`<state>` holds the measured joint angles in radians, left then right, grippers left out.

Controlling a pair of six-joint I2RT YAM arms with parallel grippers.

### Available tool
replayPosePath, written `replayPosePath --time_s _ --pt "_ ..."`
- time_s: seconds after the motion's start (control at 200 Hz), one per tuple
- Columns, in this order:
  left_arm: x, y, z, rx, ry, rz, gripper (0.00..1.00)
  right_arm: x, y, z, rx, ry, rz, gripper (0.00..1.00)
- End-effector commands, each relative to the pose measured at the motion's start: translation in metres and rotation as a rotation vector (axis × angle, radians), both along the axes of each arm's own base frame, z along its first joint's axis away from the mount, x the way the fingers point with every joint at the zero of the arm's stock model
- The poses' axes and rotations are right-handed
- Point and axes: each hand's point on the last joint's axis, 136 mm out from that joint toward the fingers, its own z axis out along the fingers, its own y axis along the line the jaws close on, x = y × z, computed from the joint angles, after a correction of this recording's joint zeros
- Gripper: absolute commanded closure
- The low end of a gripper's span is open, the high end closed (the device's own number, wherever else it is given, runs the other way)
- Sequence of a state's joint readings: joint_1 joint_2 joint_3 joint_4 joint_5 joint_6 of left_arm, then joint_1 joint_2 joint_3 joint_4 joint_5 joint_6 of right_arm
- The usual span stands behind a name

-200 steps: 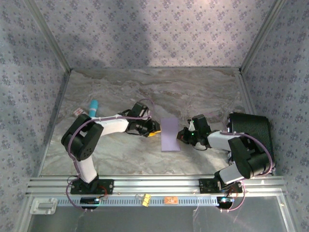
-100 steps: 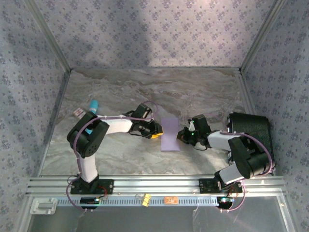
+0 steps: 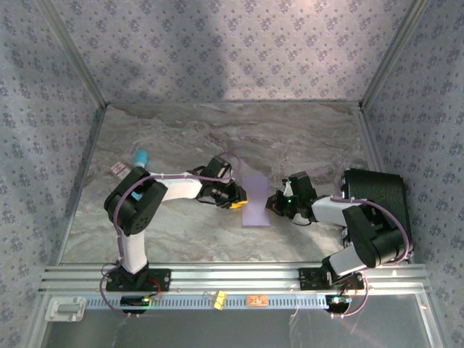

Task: Fold a paper plane with a square sheet of paper (pick it up from the middle)
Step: Third fold the triangle at the center of the table.

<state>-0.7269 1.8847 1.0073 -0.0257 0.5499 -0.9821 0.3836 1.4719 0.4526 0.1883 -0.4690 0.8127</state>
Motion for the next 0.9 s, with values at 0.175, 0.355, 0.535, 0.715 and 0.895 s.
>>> replayPosePath --time_s 0.175,0.355,0.535,0.715,0.895 --pt "-0.003 0.003 0.001 0.027 -0.001 0.003 0.65 -0.018 -0.015 -0.021 -0.064 0.091 -0.019 0.94" --pt "-0.008 0.007 -0.004 0.029 0.010 0.006 0.65 -0.018 -0.016 -0.022 -0.067 0.089 -0.022 0.94" --pt "-0.009 -0.002 -0.003 0.001 0.018 0.000 0.67 -0.019 -0.016 -0.023 -0.065 0.090 -0.023 0.94" --pt "-0.009 0.006 -0.006 0.045 0.013 0.012 0.65 -0.019 -0.016 -0.023 -0.065 0.091 -0.024 0.94" --pt "-0.009 0.007 -0.006 0.062 0.006 0.012 0.63 -0.020 -0.016 -0.021 -0.062 0.085 -0.025 0.94"
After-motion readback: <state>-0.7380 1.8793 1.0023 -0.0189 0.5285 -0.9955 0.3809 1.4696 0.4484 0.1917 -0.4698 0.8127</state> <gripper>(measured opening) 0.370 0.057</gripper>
